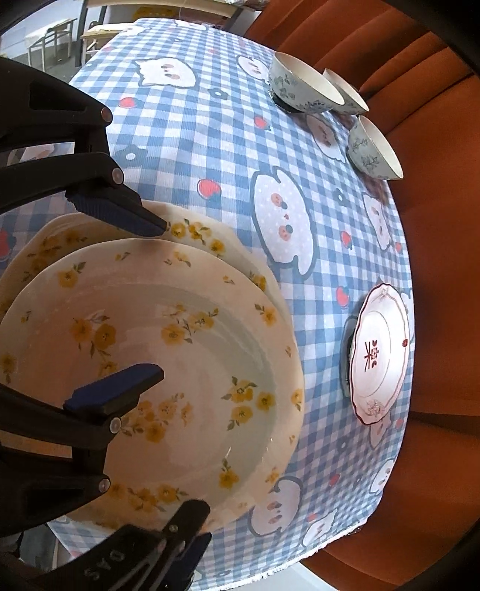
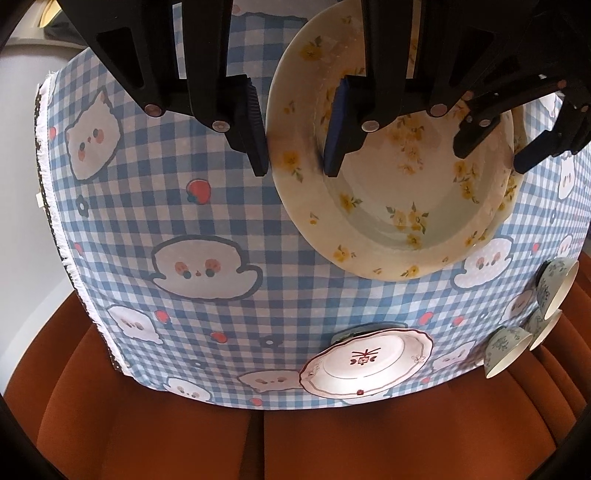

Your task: Organize plates and bowls

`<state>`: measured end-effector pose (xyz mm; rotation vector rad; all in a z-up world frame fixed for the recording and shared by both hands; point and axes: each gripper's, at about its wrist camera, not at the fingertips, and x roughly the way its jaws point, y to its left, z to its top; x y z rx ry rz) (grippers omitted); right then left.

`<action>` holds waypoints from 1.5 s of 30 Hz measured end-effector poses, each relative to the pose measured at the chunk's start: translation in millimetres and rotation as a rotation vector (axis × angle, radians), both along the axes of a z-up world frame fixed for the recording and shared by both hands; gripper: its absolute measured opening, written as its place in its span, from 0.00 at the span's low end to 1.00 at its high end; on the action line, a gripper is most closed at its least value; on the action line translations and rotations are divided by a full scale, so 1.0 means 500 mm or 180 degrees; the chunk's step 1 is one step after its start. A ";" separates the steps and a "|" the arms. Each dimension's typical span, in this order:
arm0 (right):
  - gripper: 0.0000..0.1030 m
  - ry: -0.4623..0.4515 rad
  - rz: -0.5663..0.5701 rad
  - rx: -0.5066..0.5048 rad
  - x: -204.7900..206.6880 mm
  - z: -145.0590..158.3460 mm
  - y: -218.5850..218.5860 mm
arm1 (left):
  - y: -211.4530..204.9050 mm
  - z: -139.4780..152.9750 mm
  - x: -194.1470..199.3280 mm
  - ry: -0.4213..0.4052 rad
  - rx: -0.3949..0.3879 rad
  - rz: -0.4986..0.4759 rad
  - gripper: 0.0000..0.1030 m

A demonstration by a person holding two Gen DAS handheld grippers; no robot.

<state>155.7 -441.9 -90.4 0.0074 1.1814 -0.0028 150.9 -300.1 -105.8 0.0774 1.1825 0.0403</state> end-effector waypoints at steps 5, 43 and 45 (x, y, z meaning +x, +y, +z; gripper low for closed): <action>0.33 0.0034 0.0059 0.0019 0.004 -0.007 0.006 | 0.004 0.002 -0.005 0.0022 -0.0026 0.0033 0.72; 0.67 -0.0339 -0.0256 -0.0059 0.013 0.138 0.162 | 0.099 0.137 0.052 -0.0346 -0.0392 -0.0712 0.86; 0.70 -0.0367 -0.0302 0.0002 0.031 0.149 0.163 | 0.104 0.152 0.069 -0.0410 -0.0411 -0.0717 0.86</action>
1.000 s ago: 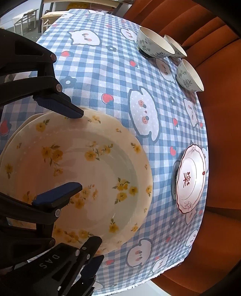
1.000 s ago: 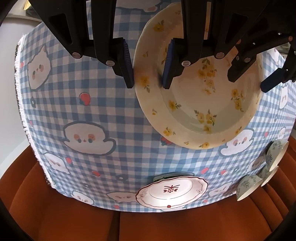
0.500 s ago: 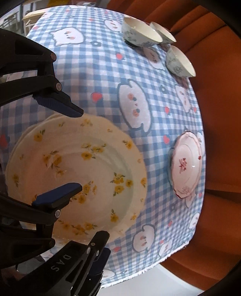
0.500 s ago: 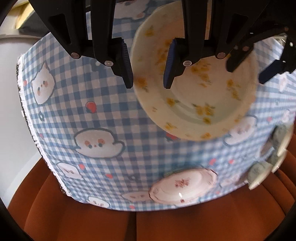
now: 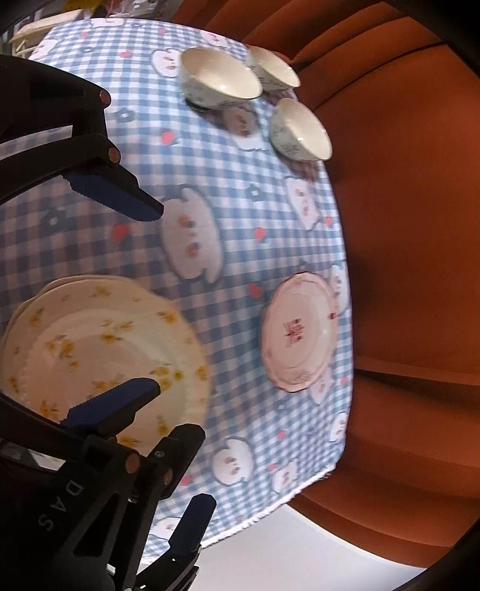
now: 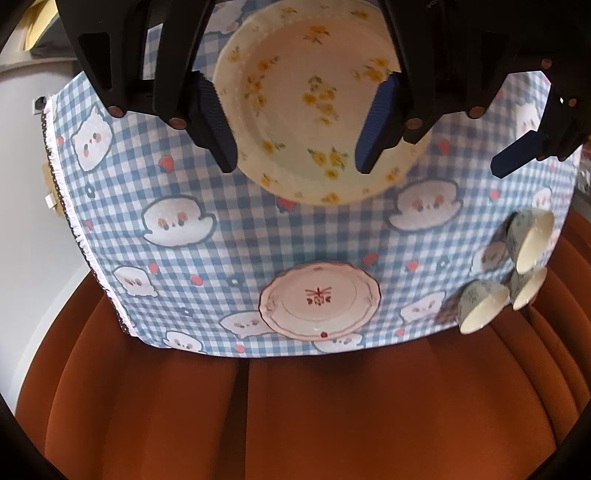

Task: Organize plates and bowls
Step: 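Raise both grippers away from the stacked plates, then move both grippers to the red-rimmed plate and grip its rim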

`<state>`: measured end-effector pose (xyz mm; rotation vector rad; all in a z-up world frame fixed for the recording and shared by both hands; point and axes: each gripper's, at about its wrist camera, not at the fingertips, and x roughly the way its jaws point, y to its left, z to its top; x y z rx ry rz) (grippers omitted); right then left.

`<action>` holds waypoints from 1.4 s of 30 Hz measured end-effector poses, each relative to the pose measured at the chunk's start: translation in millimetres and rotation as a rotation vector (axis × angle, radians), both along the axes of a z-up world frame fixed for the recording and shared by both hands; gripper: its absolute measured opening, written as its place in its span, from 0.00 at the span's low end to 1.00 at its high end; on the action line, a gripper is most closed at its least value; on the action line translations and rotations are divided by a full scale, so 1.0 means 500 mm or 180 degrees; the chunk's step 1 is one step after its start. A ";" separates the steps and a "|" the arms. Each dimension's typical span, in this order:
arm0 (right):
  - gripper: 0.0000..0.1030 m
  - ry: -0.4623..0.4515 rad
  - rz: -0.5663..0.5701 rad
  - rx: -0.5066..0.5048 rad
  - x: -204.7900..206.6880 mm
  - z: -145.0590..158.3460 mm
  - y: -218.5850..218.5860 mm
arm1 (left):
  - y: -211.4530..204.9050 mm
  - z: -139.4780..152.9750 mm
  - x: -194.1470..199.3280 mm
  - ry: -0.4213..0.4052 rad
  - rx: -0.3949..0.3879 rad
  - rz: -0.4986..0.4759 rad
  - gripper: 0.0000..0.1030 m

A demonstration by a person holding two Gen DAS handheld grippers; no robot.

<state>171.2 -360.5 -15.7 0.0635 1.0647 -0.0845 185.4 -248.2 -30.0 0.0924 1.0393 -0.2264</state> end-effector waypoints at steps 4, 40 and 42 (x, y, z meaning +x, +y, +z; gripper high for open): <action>0.70 -0.0113 -0.0005 0.0014 0.043 0.025 0.000 | 0.001 0.022 0.053 -0.0103 -0.0033 0.0065 0.86; 0.89 0.0173 -0.0015 0.0216 0.493 -0.207 -0.132 | -0.093 -0.203 0.459 0.0266 0.0070 0.0352 0.76; 0.88 0.0191 -0.0015 0.0233 0.497 -0.213 -0.131 | -0.093 -0.208 0.460 0.0298 0.0078 0.0360 0.73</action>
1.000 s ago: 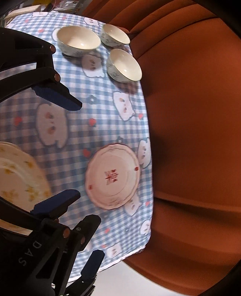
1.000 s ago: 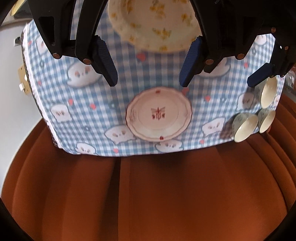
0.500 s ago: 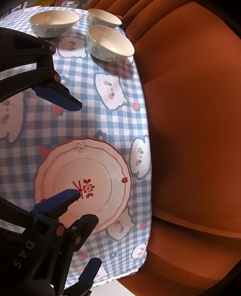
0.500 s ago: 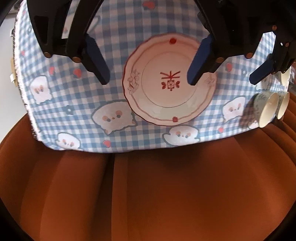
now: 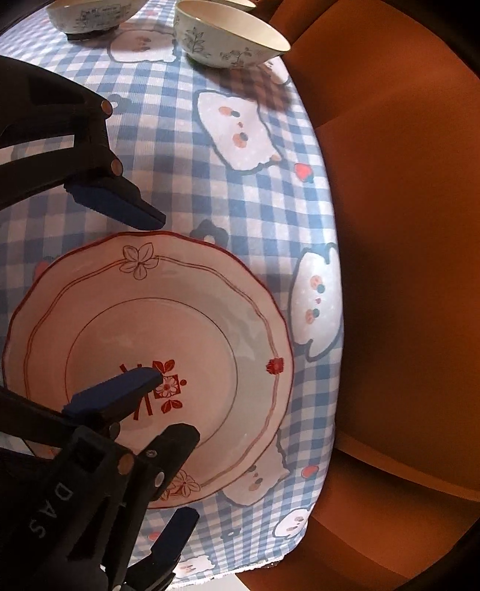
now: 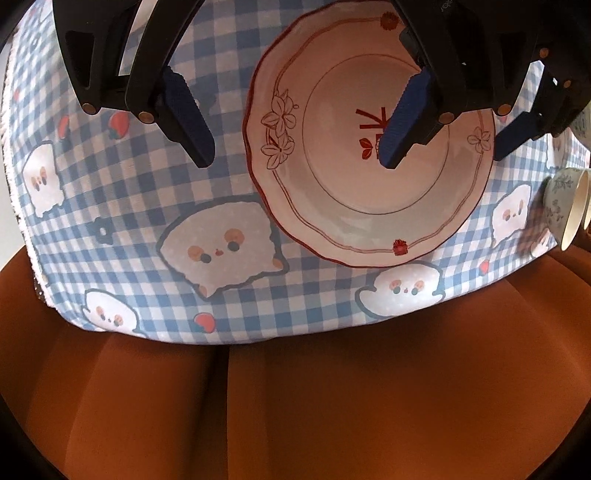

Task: Organize plates and bowls
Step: 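Move both grippers to the red-rimmed plate and grip its rim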

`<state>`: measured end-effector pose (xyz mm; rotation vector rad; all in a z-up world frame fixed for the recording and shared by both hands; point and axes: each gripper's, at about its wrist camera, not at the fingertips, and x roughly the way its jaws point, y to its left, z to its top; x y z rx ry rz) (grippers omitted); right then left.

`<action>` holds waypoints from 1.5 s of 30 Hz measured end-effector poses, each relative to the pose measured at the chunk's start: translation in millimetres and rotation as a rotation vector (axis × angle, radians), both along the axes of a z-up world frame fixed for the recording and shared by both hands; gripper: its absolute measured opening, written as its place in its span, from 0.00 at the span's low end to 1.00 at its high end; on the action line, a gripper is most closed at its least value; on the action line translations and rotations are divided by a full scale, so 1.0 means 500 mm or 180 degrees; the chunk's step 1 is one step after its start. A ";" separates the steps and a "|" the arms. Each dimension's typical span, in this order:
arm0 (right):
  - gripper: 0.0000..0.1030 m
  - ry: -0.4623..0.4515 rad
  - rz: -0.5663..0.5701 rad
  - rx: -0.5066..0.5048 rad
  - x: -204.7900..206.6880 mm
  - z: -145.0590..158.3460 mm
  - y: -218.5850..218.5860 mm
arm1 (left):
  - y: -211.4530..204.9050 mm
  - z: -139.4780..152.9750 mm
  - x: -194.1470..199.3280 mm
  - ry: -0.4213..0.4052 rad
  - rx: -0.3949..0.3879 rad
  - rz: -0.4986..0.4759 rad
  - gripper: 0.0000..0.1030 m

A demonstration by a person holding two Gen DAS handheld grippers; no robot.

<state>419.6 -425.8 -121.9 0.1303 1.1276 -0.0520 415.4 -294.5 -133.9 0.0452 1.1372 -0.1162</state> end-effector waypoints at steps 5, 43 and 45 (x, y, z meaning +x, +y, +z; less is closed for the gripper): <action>0.67 0.0054 0.0076 0.0014 0.003 -0.007 0.012 | -0.002 0.000 0.002 0.0027 0.0046 -0.0029 0.65; 0.60 0.0174 0.0272 -0.0089 -0.058 -0.009 0.067 | 0.040 0.004 -0.079 0.0124 0.0230 0.0219 0.59; 0.60 0.0174 0.0259 -0.0104 -0.056 -0.009 0.069 | 0.038 0.006 -0.079 0.0129 0.0259 0.0210 0.58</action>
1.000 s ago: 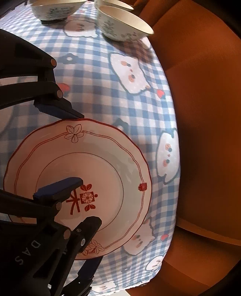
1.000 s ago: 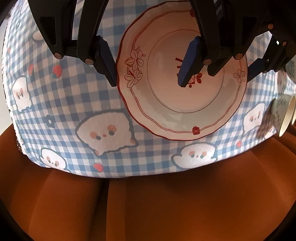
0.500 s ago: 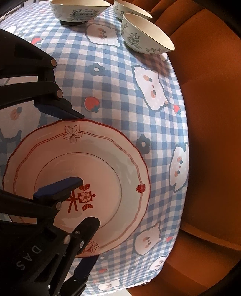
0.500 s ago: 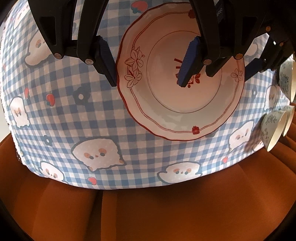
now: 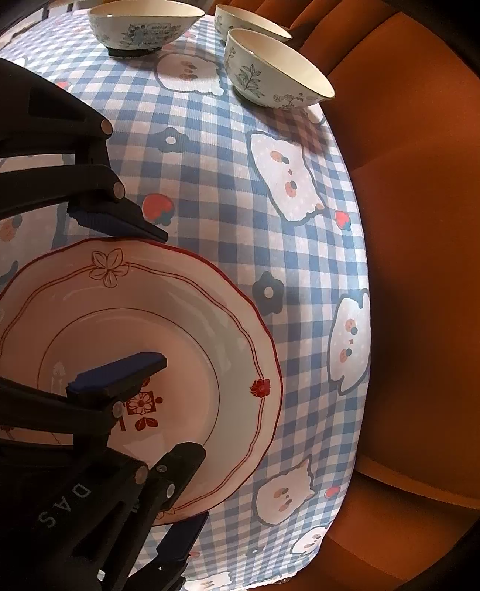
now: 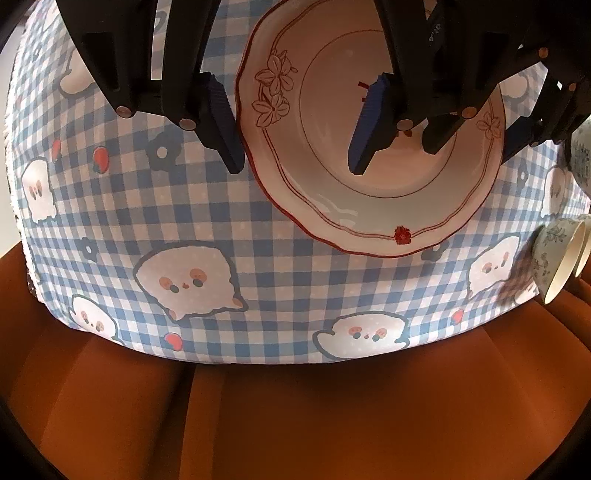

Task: Organize plates and bowls
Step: 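Move both grippers to the red-rimmed plate and grip its rim, then lift the red-rimmed plate with both grippers and carry it toward the floral stack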

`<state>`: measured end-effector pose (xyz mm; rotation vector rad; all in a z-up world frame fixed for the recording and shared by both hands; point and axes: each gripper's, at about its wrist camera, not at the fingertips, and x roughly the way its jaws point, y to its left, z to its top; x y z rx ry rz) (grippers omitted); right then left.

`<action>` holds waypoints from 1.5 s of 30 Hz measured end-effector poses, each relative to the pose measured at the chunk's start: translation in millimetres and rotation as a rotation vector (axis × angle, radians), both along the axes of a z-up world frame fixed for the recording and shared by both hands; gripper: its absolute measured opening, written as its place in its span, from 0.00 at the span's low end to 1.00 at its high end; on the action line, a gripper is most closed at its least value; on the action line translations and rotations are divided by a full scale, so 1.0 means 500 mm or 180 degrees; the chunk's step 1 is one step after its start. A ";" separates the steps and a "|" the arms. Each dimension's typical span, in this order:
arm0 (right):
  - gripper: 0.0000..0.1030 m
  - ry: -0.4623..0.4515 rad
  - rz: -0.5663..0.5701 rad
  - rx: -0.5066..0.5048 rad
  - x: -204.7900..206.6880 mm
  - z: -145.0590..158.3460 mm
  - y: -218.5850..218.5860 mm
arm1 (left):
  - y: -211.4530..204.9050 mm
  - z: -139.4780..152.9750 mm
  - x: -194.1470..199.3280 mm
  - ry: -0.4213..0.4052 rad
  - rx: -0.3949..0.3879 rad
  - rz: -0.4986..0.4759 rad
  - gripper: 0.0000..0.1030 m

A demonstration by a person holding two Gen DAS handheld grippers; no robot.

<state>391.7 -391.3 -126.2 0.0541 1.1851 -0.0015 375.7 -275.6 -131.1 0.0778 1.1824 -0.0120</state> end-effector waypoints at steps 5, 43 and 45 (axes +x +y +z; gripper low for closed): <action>0.60 0.0002 0.0005 -0.0008 -0.003 0.008 0.002 | 0.001 0.016 -0.010 -0.0048 0.0022 -0.0020 0.58; 0.60 -0.0523 -0.0210 -0.0110 -0.145 0.215 0.051 | 0.036 0.209 -0.143 -0.0581 -0.0106 -0.0181 0.58; 0.60 -0.0548 -0.0239 -0.0126 -0.159 0.225 0.051 | 0.037 0.216 -0.153 -0.0598 -0.0128 -0.0205 0.58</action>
